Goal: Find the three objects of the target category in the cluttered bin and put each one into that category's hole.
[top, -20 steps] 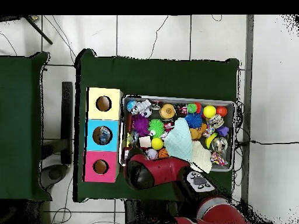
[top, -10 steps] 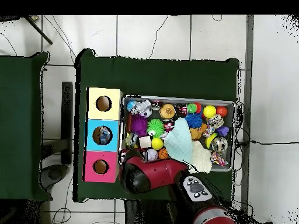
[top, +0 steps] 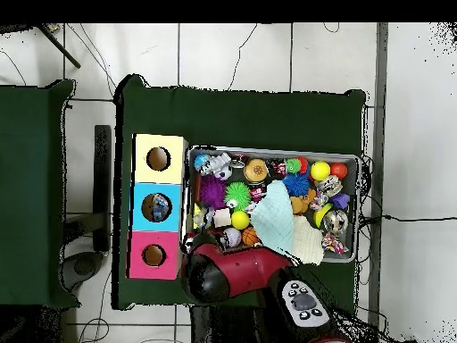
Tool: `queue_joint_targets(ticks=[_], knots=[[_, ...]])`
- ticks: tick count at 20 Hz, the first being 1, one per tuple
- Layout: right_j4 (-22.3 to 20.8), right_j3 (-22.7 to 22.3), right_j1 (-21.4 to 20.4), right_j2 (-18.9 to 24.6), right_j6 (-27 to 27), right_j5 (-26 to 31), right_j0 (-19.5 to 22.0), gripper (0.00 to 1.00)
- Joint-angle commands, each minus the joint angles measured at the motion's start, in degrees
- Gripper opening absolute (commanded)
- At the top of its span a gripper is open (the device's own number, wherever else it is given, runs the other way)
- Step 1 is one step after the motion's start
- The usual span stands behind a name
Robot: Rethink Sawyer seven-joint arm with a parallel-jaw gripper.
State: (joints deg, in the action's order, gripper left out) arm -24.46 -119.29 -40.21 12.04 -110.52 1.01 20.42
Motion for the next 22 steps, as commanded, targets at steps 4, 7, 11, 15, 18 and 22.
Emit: queue_joint_targets(ticks=[4, 7, 11, 15, 18, 22], knots=[[3.7, -1.4, -4.3, 3.9, -5.1, 8.5, 2.2, 0.0], [4.3, -2.4, -5.9, 4.2, -5.2, 9.3, 2.1, 0.0], [5.1, -3.8, -7.9, 3.9, -5.5, 10.1, 1.5, 0.0], [6.1, -4.7, -9.7, 3.6, -5.8, 10.9, 0.6, 0.0], [6.7, -5.5, -10.7, 3.3, -5.9, 11.3, 0.0, 0.0], [7.7, -6.6, -12.6, 3.0, -6.0, 12.2, -0.9, 0.0]])
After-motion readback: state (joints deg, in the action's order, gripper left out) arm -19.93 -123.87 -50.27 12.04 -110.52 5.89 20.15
